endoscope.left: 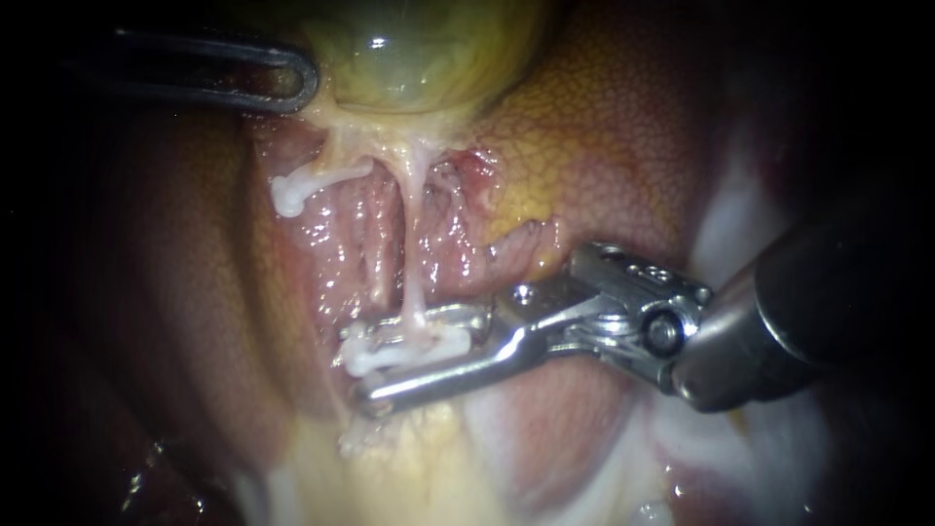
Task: Clipping second clip right tube
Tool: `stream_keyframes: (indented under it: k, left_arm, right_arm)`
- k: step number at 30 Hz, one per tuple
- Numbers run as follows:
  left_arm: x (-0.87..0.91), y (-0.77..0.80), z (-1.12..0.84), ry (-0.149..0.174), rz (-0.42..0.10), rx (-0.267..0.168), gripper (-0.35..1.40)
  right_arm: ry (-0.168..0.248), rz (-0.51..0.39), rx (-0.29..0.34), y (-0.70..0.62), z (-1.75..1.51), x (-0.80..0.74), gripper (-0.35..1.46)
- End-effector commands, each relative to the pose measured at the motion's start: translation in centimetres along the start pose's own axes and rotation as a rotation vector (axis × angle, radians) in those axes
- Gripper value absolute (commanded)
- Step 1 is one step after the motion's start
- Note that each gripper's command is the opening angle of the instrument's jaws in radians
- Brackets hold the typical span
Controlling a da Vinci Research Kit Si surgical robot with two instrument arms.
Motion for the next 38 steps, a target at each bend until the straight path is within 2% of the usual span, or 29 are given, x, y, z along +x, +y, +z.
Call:
stream_keyframes:
  k: [1, 14, 16, 19, 22, 38]
  left_arm:
    - [0.0, 0.0, 0.0, 0.0, 0.0, 0.0, -0.35]
    - [0.0, 0.0, 0.01, 0.0, 0.0, -0.001, -0.35]
    - [0.0, 0.0, 0.01, 0.0, 0.0, -0.001, -0.35]
    - [0.0, 0.0, 0.02, 0.0, 0.0, -0.001, -0.35]
    - [0.0, 0.0, 0.02, 0.0, 0.0, -0.001, -0.35]
    - [-0.01, 0.0, 0.02, 0.0, -0.001, -0.001, -0.35]
  right_arm:
    - [0.003, -0.005, -0.002, 0.01, -0.01, 0.01, 0.17]
    - [0.015, -0.034, -0.015, 0.11, -0.07, 0.06, -0.02]
    - [0.016, -0.034, -0.016, 0.12, -0.08, 0.07, -0.08]
    - [0.016, -0.04, -0.016, 0.14, -0.09, 0.07, -0.35]
    - [0.018, 0.002, -0.036, 0.16, -0.11, 0.07, -0.35]
    - [0.02, 0.012, -0.043, 0.18, -0.11, 0.05, -0.35]
